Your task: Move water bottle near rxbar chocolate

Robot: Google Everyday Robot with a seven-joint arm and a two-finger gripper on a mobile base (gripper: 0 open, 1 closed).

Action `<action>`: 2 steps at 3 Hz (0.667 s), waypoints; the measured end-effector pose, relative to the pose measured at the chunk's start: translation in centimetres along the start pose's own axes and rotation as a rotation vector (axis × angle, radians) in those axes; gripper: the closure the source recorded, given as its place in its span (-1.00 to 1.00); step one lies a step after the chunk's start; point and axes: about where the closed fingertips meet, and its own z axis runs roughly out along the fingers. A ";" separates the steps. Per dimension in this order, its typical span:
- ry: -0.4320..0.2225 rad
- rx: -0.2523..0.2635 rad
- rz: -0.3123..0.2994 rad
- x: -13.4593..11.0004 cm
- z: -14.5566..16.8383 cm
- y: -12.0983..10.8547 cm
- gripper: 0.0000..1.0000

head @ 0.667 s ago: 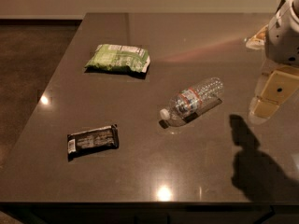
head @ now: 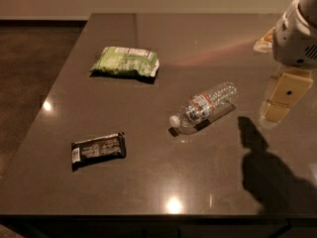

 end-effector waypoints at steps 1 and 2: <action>0.009 -0.034 -0.064 -0.9 1.9 -1.6 -1.00; 0.028 -0.087 -0.137 -1.7 4.7 -3.0 -1.00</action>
Offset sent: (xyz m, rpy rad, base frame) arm 0.0681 0.0222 -0.0646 -0.0885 0.1625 0.2382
